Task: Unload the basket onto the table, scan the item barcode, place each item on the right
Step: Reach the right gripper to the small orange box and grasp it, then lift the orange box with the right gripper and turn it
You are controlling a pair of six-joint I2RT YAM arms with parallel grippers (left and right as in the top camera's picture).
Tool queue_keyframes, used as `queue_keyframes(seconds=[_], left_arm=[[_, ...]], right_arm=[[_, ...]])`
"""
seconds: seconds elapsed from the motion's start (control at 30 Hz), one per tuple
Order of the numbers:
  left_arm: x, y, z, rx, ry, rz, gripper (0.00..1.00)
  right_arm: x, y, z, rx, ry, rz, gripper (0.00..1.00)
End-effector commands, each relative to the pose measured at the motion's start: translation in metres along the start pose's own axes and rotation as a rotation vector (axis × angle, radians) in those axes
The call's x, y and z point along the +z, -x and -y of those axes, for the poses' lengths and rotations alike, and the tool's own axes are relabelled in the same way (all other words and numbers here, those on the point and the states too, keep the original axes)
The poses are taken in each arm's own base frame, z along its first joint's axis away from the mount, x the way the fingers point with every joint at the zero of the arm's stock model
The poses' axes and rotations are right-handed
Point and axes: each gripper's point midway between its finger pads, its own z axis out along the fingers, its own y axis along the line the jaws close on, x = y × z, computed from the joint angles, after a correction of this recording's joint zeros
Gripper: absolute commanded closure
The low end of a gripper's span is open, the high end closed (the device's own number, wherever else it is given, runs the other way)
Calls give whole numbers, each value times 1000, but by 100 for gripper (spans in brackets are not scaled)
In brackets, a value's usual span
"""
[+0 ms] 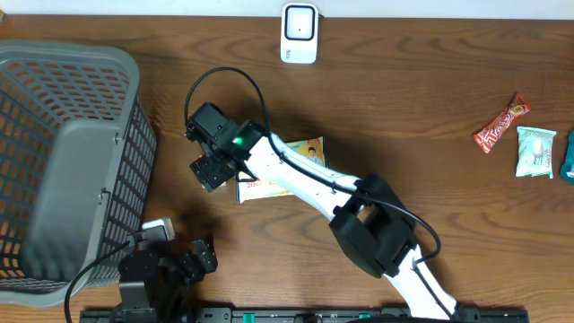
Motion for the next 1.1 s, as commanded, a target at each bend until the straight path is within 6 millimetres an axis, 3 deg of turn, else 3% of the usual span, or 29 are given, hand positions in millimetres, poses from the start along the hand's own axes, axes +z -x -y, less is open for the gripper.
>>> queue_keyframes(seconds=[0.0,0.13,0.4,0.5,0.77,0.97,1.0,1.07], left_arm=[[1,-9,-3,0,11,-31,2],[1,-9,-3,0,11,-31,2],[1,-9,-3,0,11,-31,2],[1,-9,-3,0,11,-31,2],[1,-9,-3,0,11,-31,2],[1,-9,-3,0,11,-31,2],[1,-9,-3,0,11,-31,2],[1,-9,-3,0,11,-31,2]], right_arm=[[2,3,6,102,-4,6,36],[3,3,9,162,-6,7,39],[35,-15,31,353,-41,-60,53],[39,-18,42,418,-48,-76,53],[54,-30,21,418,105,-165,48],[63,-44,14,389,98,-203,50],[64,-44,13,366,98,-199,51],[66,-46,12,323,97,-203,62]])
